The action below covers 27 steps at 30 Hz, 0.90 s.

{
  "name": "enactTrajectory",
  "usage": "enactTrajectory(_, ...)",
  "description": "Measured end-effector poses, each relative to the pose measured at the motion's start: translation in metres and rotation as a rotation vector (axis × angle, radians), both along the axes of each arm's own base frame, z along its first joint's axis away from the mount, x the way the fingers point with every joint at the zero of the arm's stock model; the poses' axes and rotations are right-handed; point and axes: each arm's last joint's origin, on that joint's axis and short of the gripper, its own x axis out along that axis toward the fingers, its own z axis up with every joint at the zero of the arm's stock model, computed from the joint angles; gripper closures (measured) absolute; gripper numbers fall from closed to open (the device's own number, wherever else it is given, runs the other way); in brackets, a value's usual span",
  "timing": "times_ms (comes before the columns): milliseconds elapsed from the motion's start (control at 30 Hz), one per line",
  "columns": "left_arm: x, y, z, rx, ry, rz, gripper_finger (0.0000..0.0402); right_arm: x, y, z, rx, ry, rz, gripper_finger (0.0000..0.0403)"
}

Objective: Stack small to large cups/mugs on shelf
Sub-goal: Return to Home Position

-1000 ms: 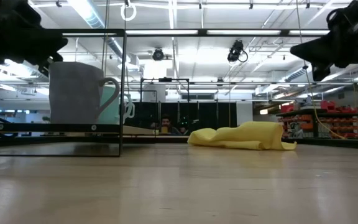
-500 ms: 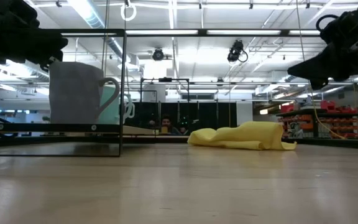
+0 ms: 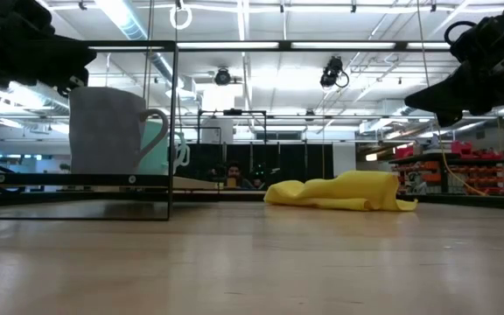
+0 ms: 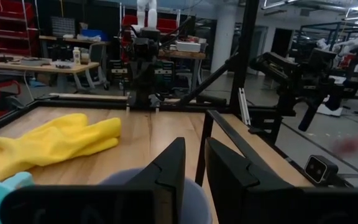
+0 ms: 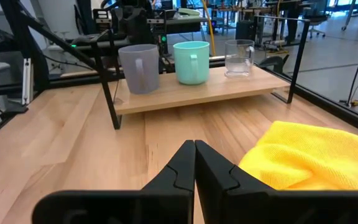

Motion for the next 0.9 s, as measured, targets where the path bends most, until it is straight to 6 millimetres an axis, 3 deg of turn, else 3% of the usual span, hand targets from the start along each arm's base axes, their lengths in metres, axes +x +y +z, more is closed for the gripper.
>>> enactTrajectory(900,-0.0001,-0.0001,0.0012,-0.002,-0.012,-0.003,0.0329,0.0,0.0,0.0,0.0,0.0,0.0,0.0389)
